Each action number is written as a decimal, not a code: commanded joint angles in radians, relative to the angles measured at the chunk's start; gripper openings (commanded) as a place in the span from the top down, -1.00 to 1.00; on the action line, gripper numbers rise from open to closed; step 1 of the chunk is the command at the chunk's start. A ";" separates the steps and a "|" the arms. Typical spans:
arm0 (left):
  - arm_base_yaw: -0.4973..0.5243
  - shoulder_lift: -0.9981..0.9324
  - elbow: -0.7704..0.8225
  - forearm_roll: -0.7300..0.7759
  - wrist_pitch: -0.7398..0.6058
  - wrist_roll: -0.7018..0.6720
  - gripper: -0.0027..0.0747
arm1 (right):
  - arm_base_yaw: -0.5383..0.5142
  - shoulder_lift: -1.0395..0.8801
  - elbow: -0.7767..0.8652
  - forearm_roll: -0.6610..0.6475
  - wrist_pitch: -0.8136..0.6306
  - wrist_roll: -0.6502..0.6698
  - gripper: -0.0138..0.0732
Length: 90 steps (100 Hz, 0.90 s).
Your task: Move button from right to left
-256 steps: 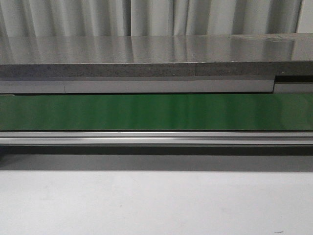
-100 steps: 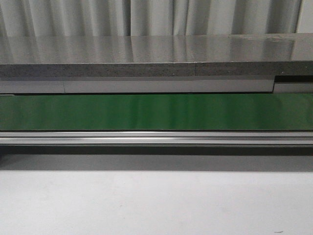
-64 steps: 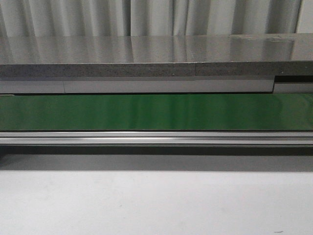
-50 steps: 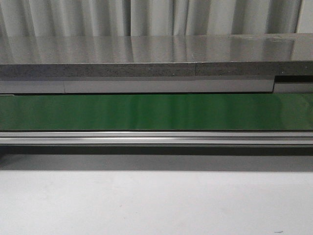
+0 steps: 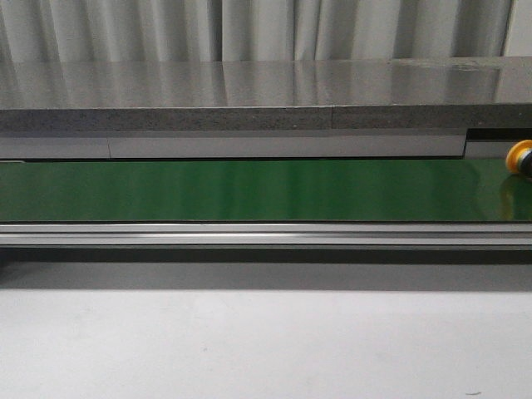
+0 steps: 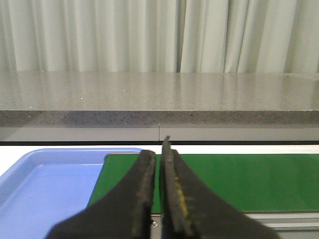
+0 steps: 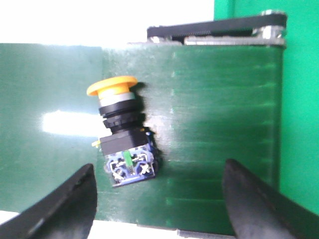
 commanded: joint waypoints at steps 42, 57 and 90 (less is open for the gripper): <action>0.003 -0.035 0.041 -0.007 -0.081 -0.011 0.92 | 0.152 -0.409 0.158 0.040 -0.309 -0.118 -0.47; 0.003 -0.035 0.041 -0.007 -0.081 -0.011 0.92 | 0.187 -0.564 0.342 0.040 -0.479 -0.132 -0.47; 0.003 -0.035 0.041 -0.007 -0.081 -0.011 0.92 | 0.254 -0.945 0.674 0.040 -0.686 -0.133 -0.47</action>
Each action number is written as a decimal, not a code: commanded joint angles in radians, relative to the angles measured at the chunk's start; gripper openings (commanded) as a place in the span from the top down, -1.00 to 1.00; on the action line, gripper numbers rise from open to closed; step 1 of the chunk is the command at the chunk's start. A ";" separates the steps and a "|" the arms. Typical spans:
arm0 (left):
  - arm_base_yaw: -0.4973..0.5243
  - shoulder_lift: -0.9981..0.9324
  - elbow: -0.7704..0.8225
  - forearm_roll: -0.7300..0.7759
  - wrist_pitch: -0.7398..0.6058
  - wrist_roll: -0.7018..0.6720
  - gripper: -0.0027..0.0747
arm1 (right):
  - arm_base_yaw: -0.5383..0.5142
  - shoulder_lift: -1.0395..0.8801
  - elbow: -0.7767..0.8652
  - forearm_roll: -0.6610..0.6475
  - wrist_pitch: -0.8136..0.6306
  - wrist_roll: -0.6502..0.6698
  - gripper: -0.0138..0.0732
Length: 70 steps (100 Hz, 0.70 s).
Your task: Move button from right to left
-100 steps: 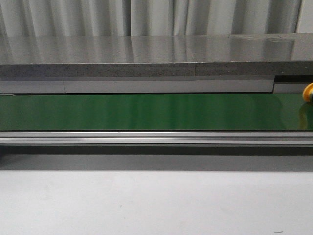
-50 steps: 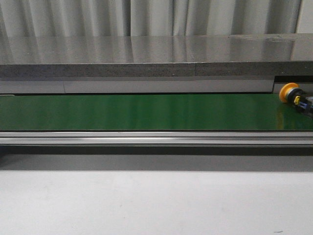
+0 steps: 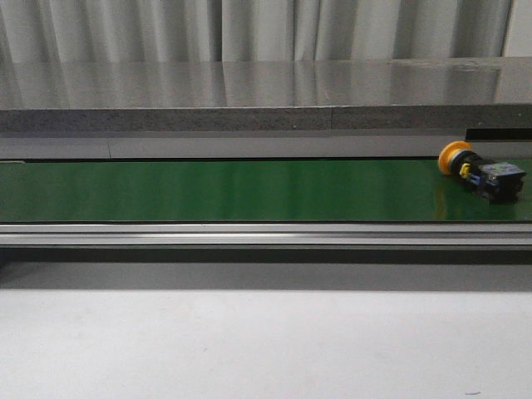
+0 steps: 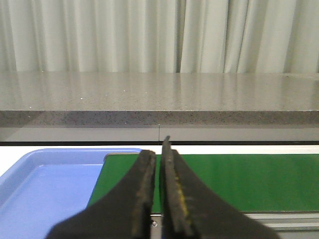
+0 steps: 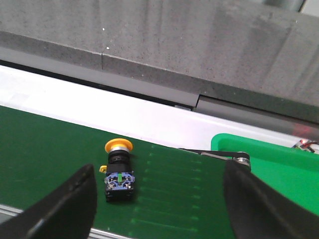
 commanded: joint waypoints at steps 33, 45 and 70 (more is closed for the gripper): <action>0.003 -0.035 0.041 -0.007 -0.081 -0.011 0.92 | 0.007 -0.377 0.167 0.016 -0.037 -0.012 -0.47; 0.003 -0.035 0.041 -0.007 -0.081 -0.011 0.92 | 0.007 -0.386 0.178 0.016 -0.045 -0.012 -0.46; 0.003 -0.035 0.041 -0.007 -0.081 -0.011 0.92 | 0.007 -0.385 0.178 0.016 -0.060 -0.012 -0.33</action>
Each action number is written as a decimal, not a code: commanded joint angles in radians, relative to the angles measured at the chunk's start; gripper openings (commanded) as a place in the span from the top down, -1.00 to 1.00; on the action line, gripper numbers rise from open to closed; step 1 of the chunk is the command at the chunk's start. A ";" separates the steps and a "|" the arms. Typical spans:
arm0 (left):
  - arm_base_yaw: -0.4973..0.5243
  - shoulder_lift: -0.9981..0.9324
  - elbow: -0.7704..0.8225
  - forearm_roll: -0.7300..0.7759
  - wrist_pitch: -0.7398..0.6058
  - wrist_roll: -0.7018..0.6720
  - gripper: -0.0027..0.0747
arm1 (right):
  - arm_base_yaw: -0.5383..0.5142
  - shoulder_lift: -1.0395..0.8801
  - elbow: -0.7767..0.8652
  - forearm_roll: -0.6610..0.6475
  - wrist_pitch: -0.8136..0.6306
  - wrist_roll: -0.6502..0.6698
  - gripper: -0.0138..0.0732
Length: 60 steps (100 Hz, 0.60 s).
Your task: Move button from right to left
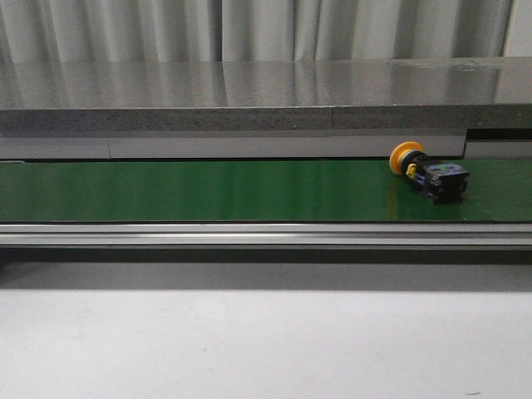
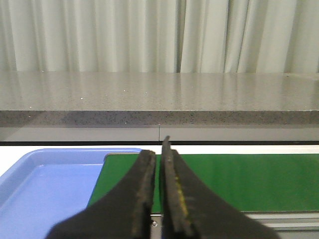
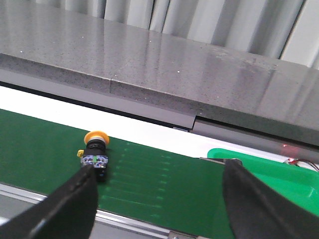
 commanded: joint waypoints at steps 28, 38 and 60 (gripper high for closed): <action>0.003 -0.035 0.041 -0.007 -0.081 -0.011 0.92 | -0.001 0.008 -0.026 0.014 -0.084 -0.010 0.68; 0.003 -0.035 0.041 -0.007 -0.081 -0.011 0.92 | -0.001 0.008 -0.026 0.014 -0.084 -0.010 0.83; 0.003 -0.035 0.041 -0.007 -0.081 -0.011 0.92 | -0.001 0.008 -0.026 0.014 -0.083 -0.010 0.84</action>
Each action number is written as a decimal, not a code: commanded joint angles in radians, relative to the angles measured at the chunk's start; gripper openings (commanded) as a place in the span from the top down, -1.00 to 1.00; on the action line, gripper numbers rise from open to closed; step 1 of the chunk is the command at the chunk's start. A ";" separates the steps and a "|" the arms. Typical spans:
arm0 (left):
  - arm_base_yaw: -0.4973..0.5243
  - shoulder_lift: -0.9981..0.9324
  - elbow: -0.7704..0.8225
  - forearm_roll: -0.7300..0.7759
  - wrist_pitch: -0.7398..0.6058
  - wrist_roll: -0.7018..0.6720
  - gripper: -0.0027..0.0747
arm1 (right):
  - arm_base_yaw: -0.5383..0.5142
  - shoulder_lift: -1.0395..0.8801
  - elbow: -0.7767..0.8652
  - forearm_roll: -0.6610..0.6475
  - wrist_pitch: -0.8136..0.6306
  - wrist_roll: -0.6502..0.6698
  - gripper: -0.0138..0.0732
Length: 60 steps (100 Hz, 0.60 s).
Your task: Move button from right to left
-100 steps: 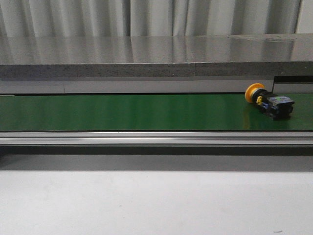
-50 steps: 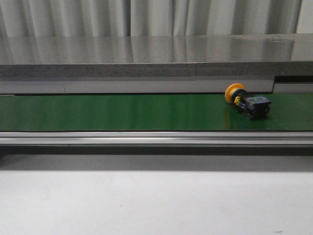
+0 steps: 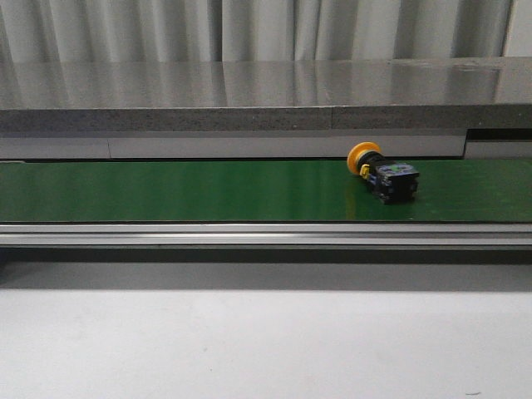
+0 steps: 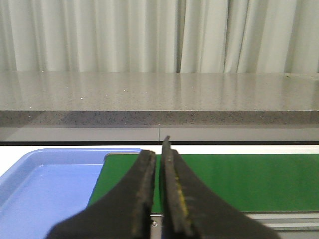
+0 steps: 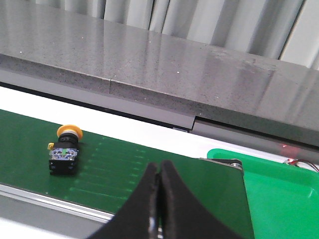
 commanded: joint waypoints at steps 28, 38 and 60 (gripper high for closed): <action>0.003 -0.035 0.041 -0.007 -0.088 -0.011 0.92 | -0.001 0.008 -0.026 0.014 -0.082 -0.008 0.84; 0.003 -0.035 0.041 -0.007 -0.090 -0.011 0.92 | -0.001 0.008 -0.026 0.014 -0.082 -0.008 0.84; 0.003 -0.035 0.041 -0.007 -0.111 -0.011 0.92 | -0.001 0.008 -0.026 0.014 -0.082 -0.008 0.84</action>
